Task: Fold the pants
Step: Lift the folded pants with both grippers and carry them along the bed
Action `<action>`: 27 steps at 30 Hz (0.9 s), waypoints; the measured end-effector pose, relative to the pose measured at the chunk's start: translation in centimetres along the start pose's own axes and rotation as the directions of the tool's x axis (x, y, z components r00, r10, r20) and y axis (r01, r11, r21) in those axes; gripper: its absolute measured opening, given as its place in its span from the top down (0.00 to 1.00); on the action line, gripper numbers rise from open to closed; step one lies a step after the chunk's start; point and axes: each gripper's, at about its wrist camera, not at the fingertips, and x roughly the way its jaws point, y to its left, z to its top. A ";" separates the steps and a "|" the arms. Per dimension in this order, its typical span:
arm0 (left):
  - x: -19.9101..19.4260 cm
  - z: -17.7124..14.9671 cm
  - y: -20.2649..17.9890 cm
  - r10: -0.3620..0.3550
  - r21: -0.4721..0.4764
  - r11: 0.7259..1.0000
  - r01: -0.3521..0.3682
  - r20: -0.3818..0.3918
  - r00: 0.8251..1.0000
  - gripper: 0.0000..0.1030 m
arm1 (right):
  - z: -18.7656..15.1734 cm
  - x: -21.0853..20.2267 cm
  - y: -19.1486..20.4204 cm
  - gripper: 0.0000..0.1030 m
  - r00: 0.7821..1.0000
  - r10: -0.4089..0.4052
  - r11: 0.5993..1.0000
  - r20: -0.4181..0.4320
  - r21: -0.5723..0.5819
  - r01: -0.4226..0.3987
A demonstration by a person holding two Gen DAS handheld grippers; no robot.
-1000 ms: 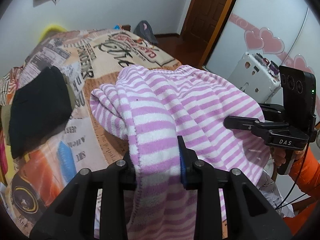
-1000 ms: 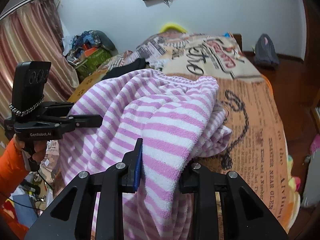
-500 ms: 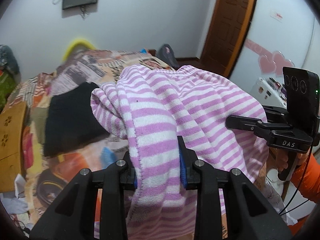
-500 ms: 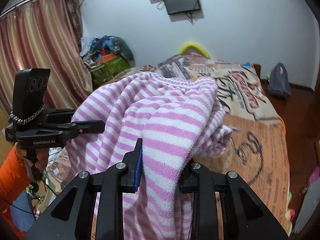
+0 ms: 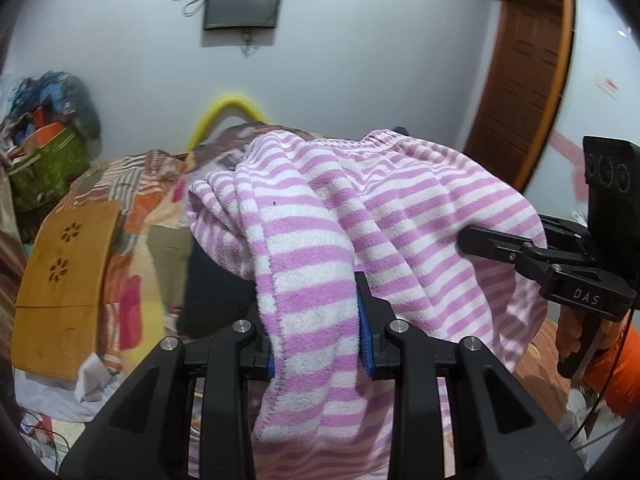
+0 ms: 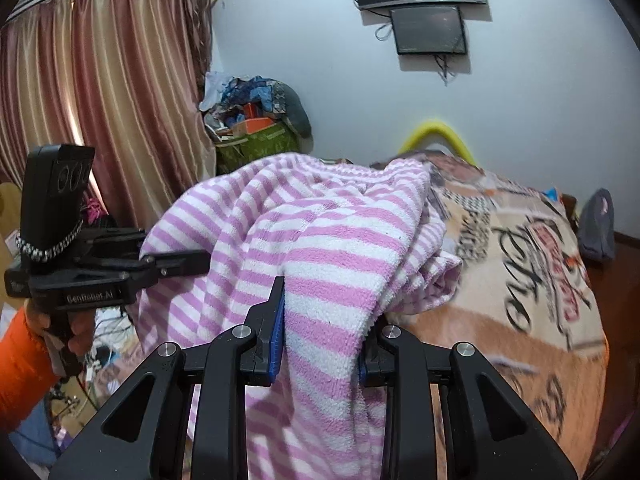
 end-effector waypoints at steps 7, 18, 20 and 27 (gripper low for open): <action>4.1 2.7 6.1 0.062 -0.048 0.997 -0.062 -0.009 0.998 0.71 | 2.8 6.8 -0.3 0.76 1.000 0.000 1.000 0.013 -0.026 0.001; 15.5 3.6 13.6 0.082 -0.089 0.992 -0.090 -0.093 0.992 0.71 | 3.5 17.2 -3.9 0.76 0.998 -0.020 1.000 -0.060 -0.005 0.020; 17.5 3.1 14.5 0.077 -0.097 0.991 -0.089 -0.120 0.990 0.71 | 3.0 18.9 -4.4 0.76 0.995 -0.037 0.999 -0.088 -0.008 0.036; 21.2 0.9 16.5 0.070 -0.107 0.990 -0.088 -0.161 0.984 0.66 | 1.2 21.6 -6.6 0.76 0.982 -0.074 0.997 -0.172 -0.007 0.074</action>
